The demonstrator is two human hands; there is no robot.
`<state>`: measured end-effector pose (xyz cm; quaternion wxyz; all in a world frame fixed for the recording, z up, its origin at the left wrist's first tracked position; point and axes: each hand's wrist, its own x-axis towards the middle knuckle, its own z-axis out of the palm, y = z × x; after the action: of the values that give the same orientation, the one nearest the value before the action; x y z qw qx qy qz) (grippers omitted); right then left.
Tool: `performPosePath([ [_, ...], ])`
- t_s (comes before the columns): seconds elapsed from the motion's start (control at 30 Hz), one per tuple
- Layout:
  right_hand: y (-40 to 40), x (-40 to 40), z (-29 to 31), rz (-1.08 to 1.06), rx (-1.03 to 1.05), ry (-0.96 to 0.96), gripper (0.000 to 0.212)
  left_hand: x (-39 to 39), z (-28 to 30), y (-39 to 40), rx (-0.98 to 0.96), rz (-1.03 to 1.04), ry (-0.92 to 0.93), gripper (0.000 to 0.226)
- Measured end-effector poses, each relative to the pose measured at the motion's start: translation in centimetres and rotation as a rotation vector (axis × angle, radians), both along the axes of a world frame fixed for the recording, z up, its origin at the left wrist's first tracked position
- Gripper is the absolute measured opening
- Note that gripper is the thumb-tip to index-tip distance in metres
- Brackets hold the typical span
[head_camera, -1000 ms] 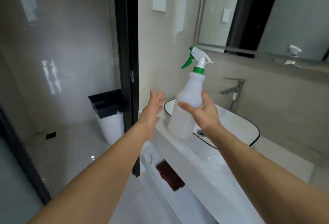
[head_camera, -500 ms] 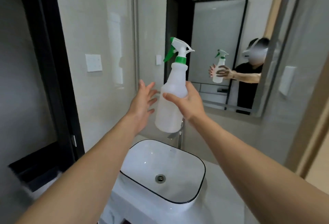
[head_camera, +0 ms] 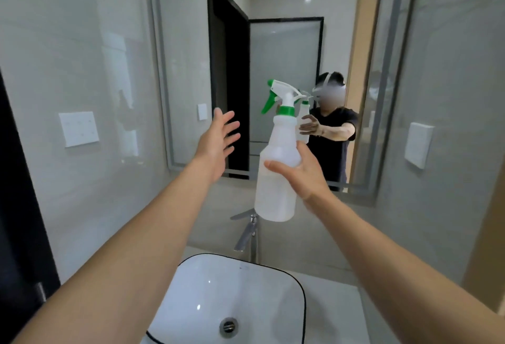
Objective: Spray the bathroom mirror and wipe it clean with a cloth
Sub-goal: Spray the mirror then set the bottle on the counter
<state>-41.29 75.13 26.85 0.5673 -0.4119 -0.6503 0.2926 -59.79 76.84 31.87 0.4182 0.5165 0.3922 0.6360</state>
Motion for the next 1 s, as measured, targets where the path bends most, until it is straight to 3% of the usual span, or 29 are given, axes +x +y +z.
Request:
performPosePath([
  [0.17,1.4,-2.1,0.5,-0.050,0.018,-0.025,0.054,-0.9,3.5,3.3,0.083,-0.038,0.095,0.048],
  [0.3,1.4,-3.6,0.5,-0.080,0.027,-0.033,0.062,-1.6,5.5,5.5,0.154,-0.053,0.097,0.031],
  [0.5,1.5,-6.2,0.9,-0.137,0.006,-0.007,0.054,-3.1,6.8,7.7,0.260,-0.235,0.033,0.019],
  [0.83,-0.2,-7.6,2.5,-0.018,0.017,-0.023,0.056,-5.1,9.0,7.0,0.351,-0.345,-0.013,0.015],
  [1.0,-1.2,-6.8,3.8,0.058,0.039,-0.006,0.068,-5.1,10.0,4.9,0.379,-0.406,-0.084,0.012],
])
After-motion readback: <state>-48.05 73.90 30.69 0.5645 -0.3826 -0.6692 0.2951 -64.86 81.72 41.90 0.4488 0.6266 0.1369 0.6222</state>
